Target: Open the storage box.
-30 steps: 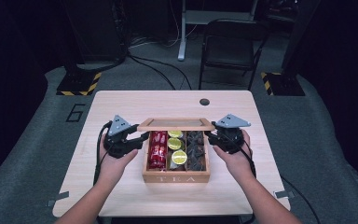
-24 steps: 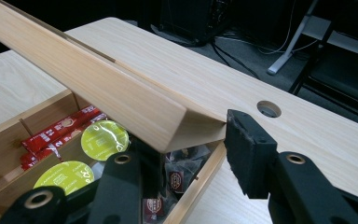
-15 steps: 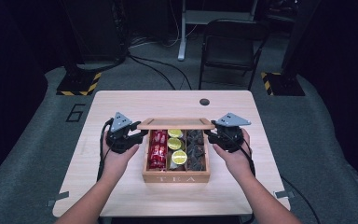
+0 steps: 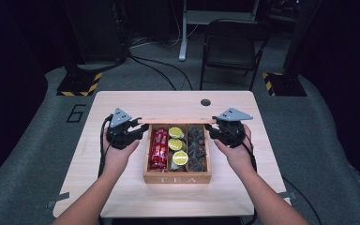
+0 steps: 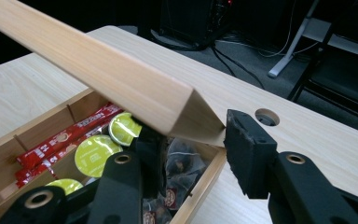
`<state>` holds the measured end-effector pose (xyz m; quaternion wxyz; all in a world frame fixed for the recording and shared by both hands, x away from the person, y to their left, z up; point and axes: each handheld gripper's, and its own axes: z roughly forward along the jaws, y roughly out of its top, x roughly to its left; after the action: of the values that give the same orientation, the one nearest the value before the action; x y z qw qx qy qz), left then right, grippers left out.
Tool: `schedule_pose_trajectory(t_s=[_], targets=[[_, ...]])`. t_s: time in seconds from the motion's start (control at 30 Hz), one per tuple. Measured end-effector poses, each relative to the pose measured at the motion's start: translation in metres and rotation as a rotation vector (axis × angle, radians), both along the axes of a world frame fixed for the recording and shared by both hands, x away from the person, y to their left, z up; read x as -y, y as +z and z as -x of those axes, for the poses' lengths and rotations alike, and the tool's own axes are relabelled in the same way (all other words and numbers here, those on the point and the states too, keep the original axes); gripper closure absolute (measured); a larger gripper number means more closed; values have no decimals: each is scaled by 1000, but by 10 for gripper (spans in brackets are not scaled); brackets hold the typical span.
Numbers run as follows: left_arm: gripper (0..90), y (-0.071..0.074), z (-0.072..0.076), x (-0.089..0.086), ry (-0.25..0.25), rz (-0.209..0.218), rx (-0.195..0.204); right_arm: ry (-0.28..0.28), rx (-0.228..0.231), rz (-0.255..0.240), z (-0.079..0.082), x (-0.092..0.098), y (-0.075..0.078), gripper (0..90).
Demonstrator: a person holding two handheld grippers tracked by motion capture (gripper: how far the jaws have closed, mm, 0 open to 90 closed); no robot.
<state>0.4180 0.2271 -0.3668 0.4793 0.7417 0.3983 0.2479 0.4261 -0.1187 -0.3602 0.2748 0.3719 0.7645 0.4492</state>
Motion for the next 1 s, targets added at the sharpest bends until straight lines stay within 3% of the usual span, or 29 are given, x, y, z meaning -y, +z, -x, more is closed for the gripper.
schedule_pose_trajectory(t_s=[0.27,1.0], targets=[[607,7,-11,-1,2,29,-13,0,-14,-31,-11,1,7,587],[611,22,-37,-2,4,39,-37,7,25,2,-33,-3,21,565]])
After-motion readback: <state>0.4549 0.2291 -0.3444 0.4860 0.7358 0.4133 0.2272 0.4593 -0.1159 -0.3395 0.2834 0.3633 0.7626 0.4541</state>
